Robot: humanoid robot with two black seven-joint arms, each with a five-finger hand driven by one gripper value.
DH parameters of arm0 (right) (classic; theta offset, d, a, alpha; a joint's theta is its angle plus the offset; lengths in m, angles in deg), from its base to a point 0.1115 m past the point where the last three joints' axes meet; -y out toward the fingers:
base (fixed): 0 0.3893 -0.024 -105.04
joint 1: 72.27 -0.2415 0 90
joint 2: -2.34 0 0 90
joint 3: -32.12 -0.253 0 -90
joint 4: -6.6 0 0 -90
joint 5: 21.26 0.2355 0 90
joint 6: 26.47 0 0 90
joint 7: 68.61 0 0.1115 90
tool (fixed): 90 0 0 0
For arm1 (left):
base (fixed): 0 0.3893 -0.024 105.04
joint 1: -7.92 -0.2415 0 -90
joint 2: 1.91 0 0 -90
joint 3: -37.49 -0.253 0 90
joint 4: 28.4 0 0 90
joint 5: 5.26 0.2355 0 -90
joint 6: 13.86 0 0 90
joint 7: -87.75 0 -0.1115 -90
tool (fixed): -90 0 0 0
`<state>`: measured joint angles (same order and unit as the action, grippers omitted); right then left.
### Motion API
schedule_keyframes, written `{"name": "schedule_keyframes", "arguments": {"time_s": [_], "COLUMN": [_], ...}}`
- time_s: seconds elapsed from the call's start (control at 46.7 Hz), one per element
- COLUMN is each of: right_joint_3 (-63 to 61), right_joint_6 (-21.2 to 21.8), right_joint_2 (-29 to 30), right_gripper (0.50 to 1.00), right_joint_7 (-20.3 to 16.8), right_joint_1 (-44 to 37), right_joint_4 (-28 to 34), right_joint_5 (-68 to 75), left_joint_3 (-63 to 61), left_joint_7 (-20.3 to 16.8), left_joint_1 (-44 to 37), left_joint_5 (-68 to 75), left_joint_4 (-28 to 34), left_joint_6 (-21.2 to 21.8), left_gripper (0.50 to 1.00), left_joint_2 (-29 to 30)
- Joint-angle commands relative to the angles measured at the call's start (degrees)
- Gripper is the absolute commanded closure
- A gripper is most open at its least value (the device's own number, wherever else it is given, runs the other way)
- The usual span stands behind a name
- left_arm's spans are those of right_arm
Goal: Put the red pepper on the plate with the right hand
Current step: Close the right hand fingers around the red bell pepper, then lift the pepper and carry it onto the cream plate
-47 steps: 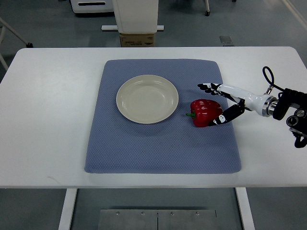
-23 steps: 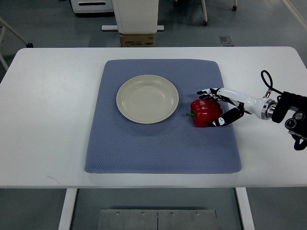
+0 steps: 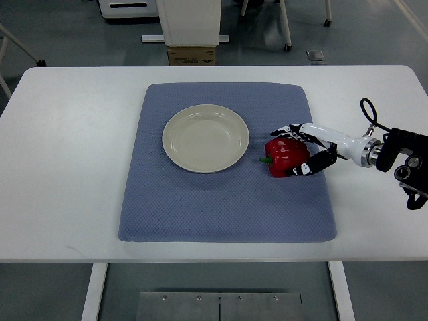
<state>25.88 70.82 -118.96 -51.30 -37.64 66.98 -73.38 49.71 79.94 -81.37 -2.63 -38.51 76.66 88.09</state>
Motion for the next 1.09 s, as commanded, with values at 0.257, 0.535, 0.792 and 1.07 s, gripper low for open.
{"name": "schedule_keyframes", "arguments": {"time_s": [0.257, 0.535, 0.792, 1.07], "right_joint_3": [0.0, -0.4, -2.6, -3.1], "right_joint_6": [0.0, 0.0, 0.0, -0.1], "right_joint_2": [0.3, 0.4, 0.6, 4.2], "right_gripper": [0.787, 1.000, 1.000, 1.000], "right_joint_7": [0.0, -0.3, -2.5, -6.0], "right_joint_1": [0.0, -0.4, -1.9, -6.0], "right_joint_4": [-0.1, -0.4, -0.6, -1.3], "right_joint_5": [0.0, 0.3, 1.1, 1.8], "left_joint_3": [0.0, 0.0, 0.0, 0.0], "left_joint_7": [0.0, 0.0, 0.0, 0.0], "left_joint_1": [0.0, 0.0, 0.0, 0.0], "left_joint_5": [0.0, 0.0, 0.0, 0.0], "left_joint_4": [0.0, 0.0, 0.0, 0.0], "left_joint_6": [0.0, 0.0, 0.0, 0.0], "left_gripper": [0.500, 0.500, 0.500, 0.500], "left_joint_2": [0.0, 0.0, 0.0, 0.0]}}
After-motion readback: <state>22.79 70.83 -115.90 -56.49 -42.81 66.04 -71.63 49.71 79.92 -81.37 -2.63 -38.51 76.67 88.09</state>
